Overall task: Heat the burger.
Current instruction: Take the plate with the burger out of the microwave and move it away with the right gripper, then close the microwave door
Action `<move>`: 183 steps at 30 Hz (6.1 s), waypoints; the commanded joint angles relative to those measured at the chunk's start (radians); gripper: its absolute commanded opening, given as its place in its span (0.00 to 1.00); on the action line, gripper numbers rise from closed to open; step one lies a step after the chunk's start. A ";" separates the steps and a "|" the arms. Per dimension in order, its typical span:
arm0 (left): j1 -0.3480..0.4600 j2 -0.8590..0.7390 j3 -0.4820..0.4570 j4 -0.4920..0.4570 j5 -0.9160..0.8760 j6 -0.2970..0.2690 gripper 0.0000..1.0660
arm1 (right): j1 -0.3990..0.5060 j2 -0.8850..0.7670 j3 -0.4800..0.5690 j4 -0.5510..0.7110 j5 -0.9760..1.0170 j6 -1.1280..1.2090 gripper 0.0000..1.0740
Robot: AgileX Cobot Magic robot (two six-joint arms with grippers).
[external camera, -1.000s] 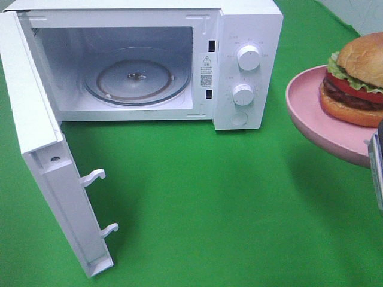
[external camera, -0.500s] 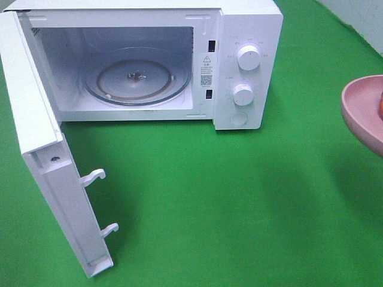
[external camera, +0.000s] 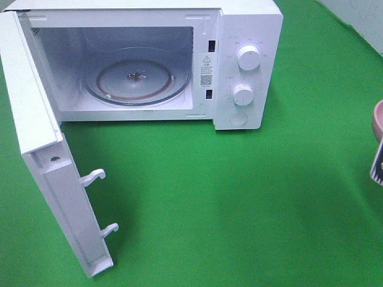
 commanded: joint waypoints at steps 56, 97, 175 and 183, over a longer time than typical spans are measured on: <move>0.001 -0.005 0.003 0.000 -0.009 0.002 0.94 | -0.065 0.608 -0.160 -0.123 -0.049 0.704 0.00; 0.001 -0.005 0.003 0.000 -0.009 0.002 0.94 | -0.169 0.917 -0.154 -0.159 -0.249 0.850 0.00; 0.001 -0.005 0.003 0.000 -0.009 0.002 0.94 | -0.418 -0.679 -0.001 0.612 -0.106 0.006 0.71; 0.001 -0.005 0.003 0.000 -0.009 0.002 0.94 | -0.531 -0.851 0.046 0.631 -0.121 0.004 0.71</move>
